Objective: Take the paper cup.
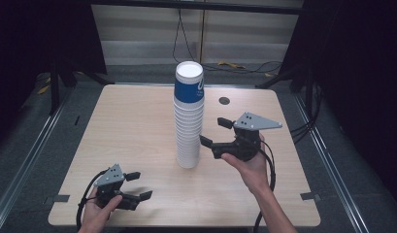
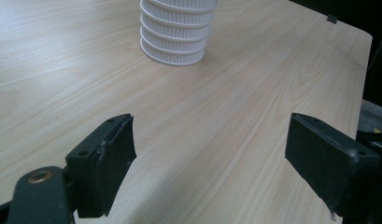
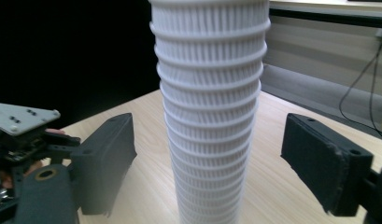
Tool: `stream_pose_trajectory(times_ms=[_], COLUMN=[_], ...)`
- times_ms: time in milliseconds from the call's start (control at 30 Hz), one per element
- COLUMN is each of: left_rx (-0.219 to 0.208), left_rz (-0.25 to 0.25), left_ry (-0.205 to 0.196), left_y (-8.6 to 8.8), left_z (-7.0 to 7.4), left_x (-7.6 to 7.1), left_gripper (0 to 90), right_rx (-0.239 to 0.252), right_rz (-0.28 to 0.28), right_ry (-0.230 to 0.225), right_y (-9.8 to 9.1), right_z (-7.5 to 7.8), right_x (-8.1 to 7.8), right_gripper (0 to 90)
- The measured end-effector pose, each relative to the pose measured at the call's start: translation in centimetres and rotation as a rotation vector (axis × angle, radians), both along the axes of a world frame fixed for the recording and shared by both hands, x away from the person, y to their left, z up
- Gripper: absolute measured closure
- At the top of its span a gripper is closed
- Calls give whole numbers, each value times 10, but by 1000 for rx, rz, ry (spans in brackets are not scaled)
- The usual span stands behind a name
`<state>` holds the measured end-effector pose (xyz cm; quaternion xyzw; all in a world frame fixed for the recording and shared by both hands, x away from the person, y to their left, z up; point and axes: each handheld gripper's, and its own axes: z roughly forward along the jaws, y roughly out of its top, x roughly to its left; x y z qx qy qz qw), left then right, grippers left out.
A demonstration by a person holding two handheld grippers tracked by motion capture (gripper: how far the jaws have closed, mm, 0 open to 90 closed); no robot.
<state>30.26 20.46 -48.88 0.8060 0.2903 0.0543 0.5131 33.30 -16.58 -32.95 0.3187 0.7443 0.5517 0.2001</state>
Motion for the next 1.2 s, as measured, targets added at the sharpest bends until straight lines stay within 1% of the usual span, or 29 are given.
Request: stream_pose_trajectory(times_ms=[100,233,367,500,567,667,767,933,1100,1200], left_rx=[1,8,7,8,5,6,5,8,10,10], left_rz=[4,5,2,-2,2,3,2,2,0,0], left_ry=[3,6,13,7,7,8,8,8,9,9], left_y=[0,-1,-1,-1,0,0,1,0,0,0], left_z=[-1,-2,-2,-1,-1,-1,-1,-2,-2,-2], left_x=[1,1,1,1,0,0,1,1,1,1], left_gripper=[158,158,158,159,158,158,159,158,158,158], right_rx=[-6,1,7,14,10,6,5,3,10,9], right_rz=[27,57,77,93,102,121,127,133,127,127], right_ry=[-1,-7,-14,-24,-27,-23,-22,-21,-32,-30], right_y=[2,4,8,12,14,17,18,21,24,28], right_z=[11,26,40,51,57,63,68,75,82,87], right_x=[3,9,16,22,25,30,35,40,47,53], right_gripper=[157,158,159,159,159,158,155,150,144,143])
